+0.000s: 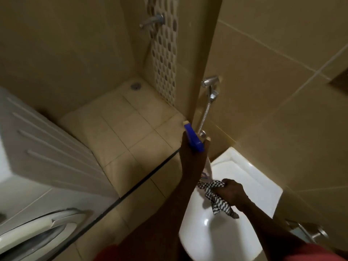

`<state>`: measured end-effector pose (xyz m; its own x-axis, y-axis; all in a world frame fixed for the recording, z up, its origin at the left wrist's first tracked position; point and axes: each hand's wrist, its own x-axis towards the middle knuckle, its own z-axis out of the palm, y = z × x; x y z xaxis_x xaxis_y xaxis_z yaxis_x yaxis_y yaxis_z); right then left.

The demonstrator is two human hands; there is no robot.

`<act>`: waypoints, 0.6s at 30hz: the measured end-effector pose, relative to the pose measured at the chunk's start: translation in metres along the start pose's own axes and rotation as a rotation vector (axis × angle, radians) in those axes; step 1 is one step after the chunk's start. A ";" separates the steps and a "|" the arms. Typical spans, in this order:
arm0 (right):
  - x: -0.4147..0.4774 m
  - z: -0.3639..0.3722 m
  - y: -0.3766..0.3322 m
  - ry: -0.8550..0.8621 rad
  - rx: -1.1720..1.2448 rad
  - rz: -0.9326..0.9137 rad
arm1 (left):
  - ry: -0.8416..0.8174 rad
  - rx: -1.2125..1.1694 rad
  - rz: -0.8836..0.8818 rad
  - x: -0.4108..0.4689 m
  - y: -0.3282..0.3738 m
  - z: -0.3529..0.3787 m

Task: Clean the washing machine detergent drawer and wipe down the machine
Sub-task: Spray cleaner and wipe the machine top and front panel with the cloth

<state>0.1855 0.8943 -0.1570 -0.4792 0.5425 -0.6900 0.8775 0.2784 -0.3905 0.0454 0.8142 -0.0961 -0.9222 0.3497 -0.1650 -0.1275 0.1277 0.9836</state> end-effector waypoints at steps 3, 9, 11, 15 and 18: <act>-0.007 0.010 -0.028 -0.193 -0.187 -0.015 | 0.186 0.007 0.086 0.014 0.035 -0.060; -0.038 0.031 -0.119 -0.089 -0.175 -0.153 | 0.257 0.121 0.244 0.003 0.065 -0.190; -0.042 0.041 -0.158 -0.029 -0.080 -0.278 | 0.291 0.194 0.261 -0.012 0.064 -0.236; -0.073 0.066 -0.255 0.121 0.165 -0.402 | 0.416 0.264 0.160 -0.042 0.055 -0.329; -0.101 0.089 -0.321 0.200 0.331 -0.514 | 0.494 0.300 0.090 -0.066 0.049 -0.390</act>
<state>-0.0496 0.6790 -0.0161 -0.7962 0.5508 -0.2504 0.4688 0.2999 -0.8308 -0.0426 0.4354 -0.0088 -0.9946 -0.0940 0.0434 0.0022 0.4003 0.9164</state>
